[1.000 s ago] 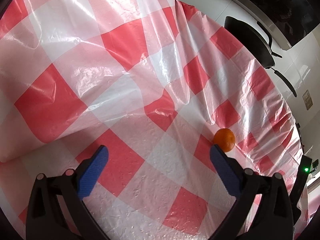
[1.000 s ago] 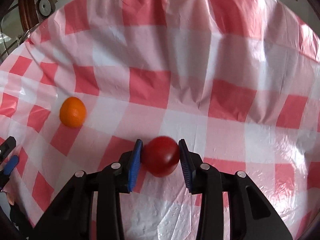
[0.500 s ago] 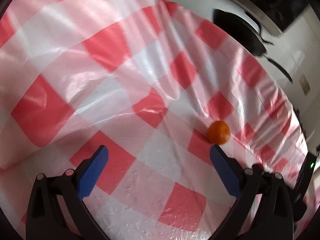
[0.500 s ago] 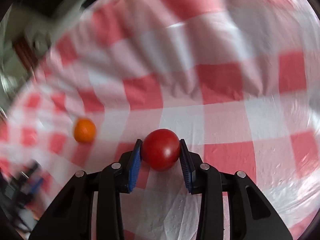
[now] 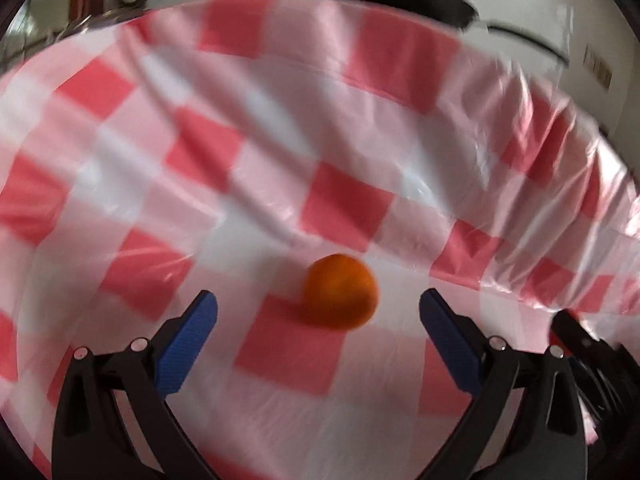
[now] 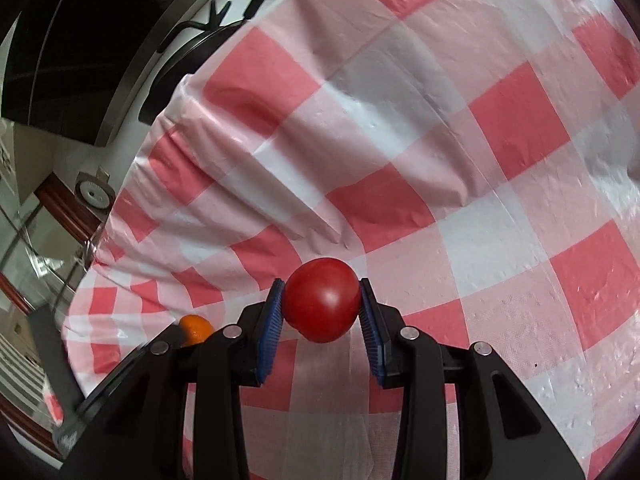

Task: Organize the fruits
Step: 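Grasp the last orange with the left tool, then carry the tomato and orange with both tools to the white box, then open the left tool over the box while the right tool releases the tomato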

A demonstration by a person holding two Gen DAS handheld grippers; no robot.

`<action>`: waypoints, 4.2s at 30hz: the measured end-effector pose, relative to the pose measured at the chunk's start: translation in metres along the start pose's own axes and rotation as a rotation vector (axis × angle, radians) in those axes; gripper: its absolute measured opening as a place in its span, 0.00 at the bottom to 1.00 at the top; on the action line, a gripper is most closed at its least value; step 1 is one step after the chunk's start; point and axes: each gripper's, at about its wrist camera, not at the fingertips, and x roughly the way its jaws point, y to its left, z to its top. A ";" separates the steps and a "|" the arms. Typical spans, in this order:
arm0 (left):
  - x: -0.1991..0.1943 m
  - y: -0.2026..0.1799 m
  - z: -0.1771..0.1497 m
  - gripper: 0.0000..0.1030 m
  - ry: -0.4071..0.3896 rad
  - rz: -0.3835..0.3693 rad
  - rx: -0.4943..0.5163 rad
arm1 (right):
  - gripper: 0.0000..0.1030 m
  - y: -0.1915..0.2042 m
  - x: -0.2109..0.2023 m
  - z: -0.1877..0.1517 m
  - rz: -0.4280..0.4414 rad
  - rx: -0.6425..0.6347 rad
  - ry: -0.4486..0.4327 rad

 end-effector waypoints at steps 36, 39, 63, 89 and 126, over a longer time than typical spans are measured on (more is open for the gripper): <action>-0.121 0.076 -0.124 0.44 -0.033 -0.280 -0.198 | 0.35 0.002 0.003 -0.001 -0.004 0.016 -0.009; -0.122 0.078 -0.124 0.44 -0.037 -0.272 -0.202 | 0.35 -0.002 -0.015 -0.013 0.004 0.066 -0.039; -0.219 0.152 -0.210 0.44 -0.107 -0.160 -0.276 | 0.35 0.089 -0.178 -0.221 0.205 -0.317 0.123; -0.349 0.297 -0.361 0.44 -0.155 0.066 -0.392 | 0.35 0.196 -0.212 -0.351 0.449 -0.807 0.338; -0.265 0.405 -0.467 0.44 0.251 0.364 -0.628 | 0.35 0.259 -0.127 -0.637 0.250 -1.807 0.654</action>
